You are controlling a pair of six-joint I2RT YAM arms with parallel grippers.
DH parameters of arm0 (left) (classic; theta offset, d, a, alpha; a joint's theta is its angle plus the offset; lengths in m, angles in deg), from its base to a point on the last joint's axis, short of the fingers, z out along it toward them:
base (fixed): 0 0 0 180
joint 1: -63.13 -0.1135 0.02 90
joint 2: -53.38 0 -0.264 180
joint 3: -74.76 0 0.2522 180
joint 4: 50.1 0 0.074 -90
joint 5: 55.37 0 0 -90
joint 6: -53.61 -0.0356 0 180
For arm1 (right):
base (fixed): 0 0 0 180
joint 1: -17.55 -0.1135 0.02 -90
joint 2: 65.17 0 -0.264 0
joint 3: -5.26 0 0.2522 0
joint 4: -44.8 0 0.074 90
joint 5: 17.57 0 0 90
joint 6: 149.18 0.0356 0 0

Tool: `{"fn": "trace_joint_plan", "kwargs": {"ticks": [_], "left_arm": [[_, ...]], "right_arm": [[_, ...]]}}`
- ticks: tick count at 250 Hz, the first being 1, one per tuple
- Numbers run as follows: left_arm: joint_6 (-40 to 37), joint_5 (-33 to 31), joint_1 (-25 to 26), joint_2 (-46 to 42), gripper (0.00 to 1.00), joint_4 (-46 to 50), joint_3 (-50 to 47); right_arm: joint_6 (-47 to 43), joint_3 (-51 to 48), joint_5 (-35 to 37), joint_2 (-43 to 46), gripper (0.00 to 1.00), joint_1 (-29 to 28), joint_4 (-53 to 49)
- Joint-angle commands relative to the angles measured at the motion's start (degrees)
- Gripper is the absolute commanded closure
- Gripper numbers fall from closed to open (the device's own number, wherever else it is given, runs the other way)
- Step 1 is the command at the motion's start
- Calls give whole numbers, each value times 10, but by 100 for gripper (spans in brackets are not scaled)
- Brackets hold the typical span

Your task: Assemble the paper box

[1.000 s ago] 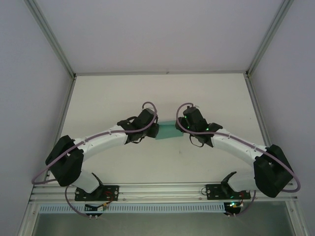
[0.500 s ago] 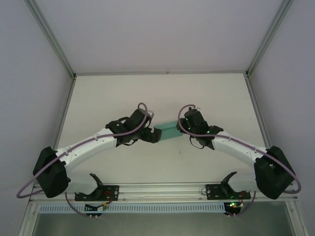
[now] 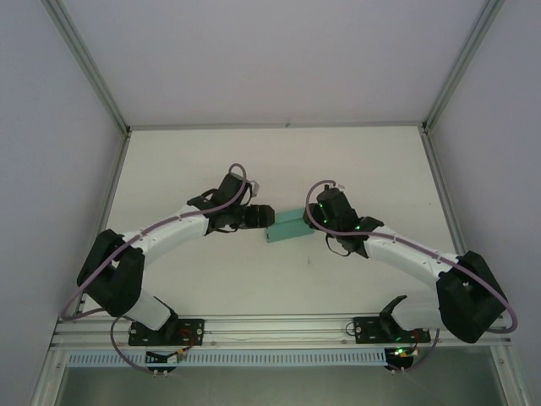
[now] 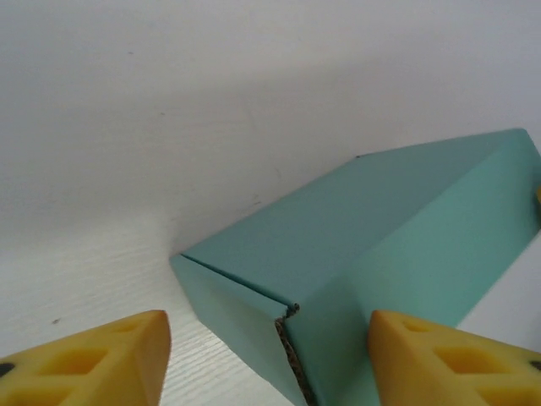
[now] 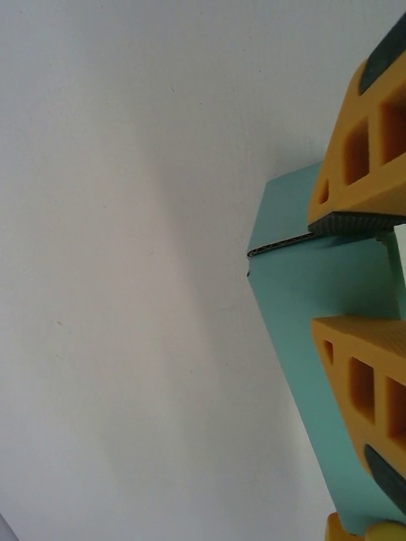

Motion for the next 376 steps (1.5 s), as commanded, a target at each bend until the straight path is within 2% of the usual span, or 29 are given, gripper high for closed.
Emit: {"fn": "trace_joint_plan", "kwargs": {"ticks": [1,22,40,54,83,125,197,236,276,285,298,312,320,363,376], "left_arm": [[14,31,-8,7,43,-31,-53],[2,30,-7,4,49,-66,-88],[-6,26,-9,5,60,-91,-113],[-10,26,-11,8,67,-102,-122],[-14,32,-15,17,70,-122,-131],[-21,21,-20,30,81,-125,-135],[-27,-12,-20,52,100,-126,-149],[-28,-17,-20,69,100,-125,-139],[-39,-40,-19,54,100,-91,-125],[-46,-45,-18,48,100,-78,-119],[-54,-53,-15,41,100,-60,-109],[-65,-55,-10,38,89,-43,-95],[-69,-57,-7,38,83,-35,-86],[-81,-46,-2,30,69,-12,-43],[-83,-61,-2,21,53,1,-27]], "right_arm": [[-8,-18,9,-25,63,0,-113],[-33,-5,25,-25,61,4,-136],[-50,-2,14,-25,61,14,-136],[-73,-5,-11,-26,60,23,-118],[-105,-19,-78,-33,59,49,-61],[-112,-48,-160,-60,60,76,20],[-79,-126,-206,-64,81,79,147],[-69,-145,-190,-64,94,79,163],[-79,-132,-178,-41,95,80,131],[-84,-120,-173,-32,91,80,109],[-98,-101,-168,-20,79,79,86],[-109,-77,-153,-7,67,79,55],[-120,-63,-149,1,64,80,37],[-176,17,-121,10,42,80,-40],[-188,38,-118,5,41,80,-58]]}}
